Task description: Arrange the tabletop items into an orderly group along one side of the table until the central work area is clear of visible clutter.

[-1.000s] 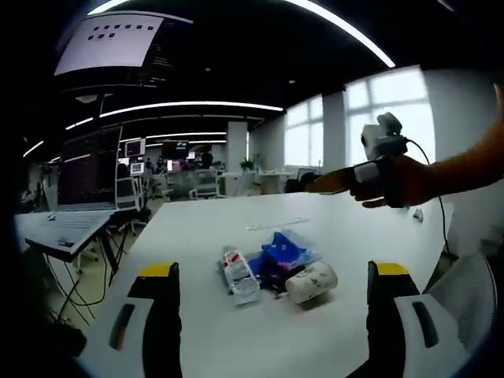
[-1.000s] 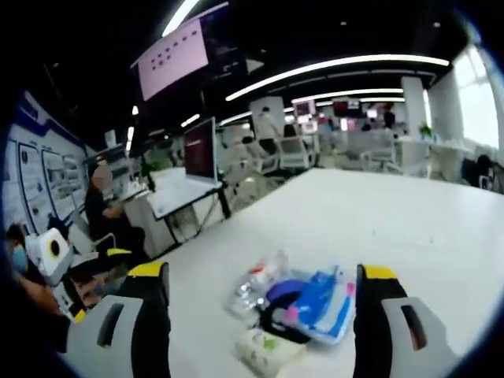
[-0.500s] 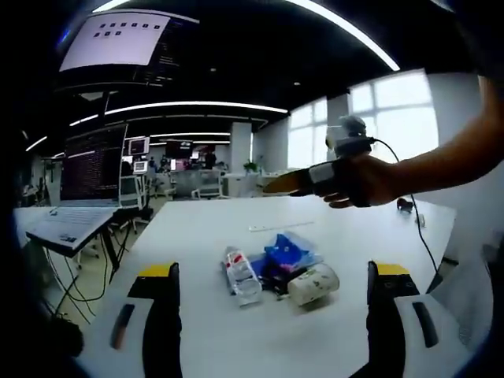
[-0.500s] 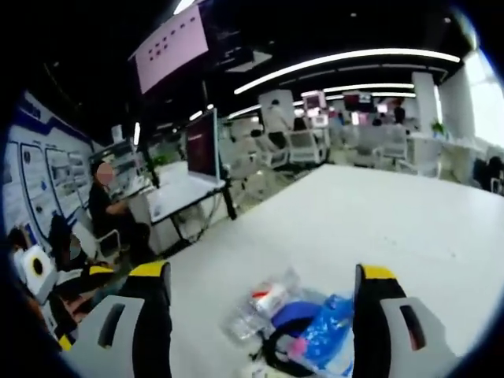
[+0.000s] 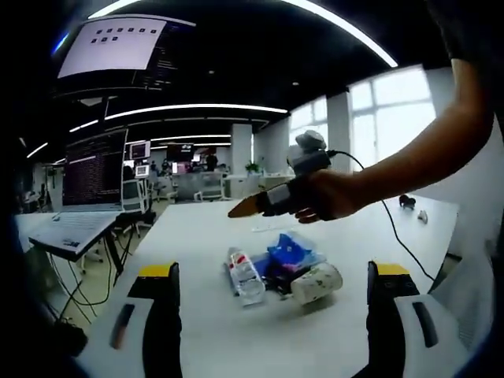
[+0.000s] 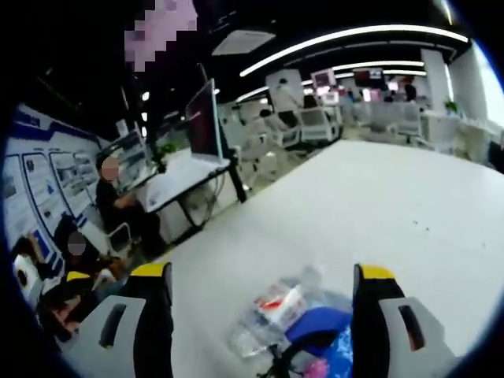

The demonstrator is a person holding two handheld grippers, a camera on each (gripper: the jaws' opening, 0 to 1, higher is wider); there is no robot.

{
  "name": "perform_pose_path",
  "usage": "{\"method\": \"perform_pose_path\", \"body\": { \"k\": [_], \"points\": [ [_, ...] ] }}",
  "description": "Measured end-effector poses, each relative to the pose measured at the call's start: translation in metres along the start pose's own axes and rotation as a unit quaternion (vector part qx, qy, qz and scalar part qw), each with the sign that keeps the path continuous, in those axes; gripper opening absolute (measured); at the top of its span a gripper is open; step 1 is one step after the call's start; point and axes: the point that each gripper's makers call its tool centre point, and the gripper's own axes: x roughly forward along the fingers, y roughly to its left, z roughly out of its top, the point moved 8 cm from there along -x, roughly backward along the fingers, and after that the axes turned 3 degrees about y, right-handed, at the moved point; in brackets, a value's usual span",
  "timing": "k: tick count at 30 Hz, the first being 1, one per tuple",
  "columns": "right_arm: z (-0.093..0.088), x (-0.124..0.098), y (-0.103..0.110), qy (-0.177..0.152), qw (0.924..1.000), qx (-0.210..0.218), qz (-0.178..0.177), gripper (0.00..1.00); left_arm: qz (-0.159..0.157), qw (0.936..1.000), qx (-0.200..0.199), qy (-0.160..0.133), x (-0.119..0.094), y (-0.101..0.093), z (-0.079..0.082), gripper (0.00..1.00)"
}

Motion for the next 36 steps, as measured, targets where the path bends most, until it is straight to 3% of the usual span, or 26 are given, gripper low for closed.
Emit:
{"method": "perform_pose_path", "body": {
  "k": [8, 13, 18, 31, 33, 36],
  "points": [
    [-0.005, 0.015, -0.001, 0.022, 0.9997, 0.015, 0.002, 0.92, 0.001, 1.0, 0.002, 0.002, 0.0, 0.001, -0.001, 1.0],
    [-0.008, 0.033, -0.018, 0.03, 0.9987, 0.04, 0.01, 0.91, 0.004, 1.0, 0.002, 0.0, -0.001, 0.002, -0.002, 1.0],
    [-0.018, 0.053, -0.03, 0.066, 0.9965, 0.05, 0.011, 0.89, 0.0, 1.0, 0.008, 0.004, 0.0, 0.001, -0.002, 1.0],
    [-0.02, 0.082, -0.041, 0.089, 0.9926, 0.078, 0.026, 0.86, -0.007, 1.0, 0.004, 0.004, 0.001, 0.001, -0.002, 1.0],
    [-0.024, 0.086, -0.043, 0.119, 0.9893, 0.08, 0.028, 0.85, -0.005, 1.0, 0.004, 0.003, 0.001, 0.001, -0.002, 1.0],
    [-0.026, 0.093, -0.045, 0.125, 0.9886, 0.079, 0.03, 0.84, -0.003, 1.0, 0.002, 0.002, 0.001, 0.002, -0.002, 1.0]
  ]
}}
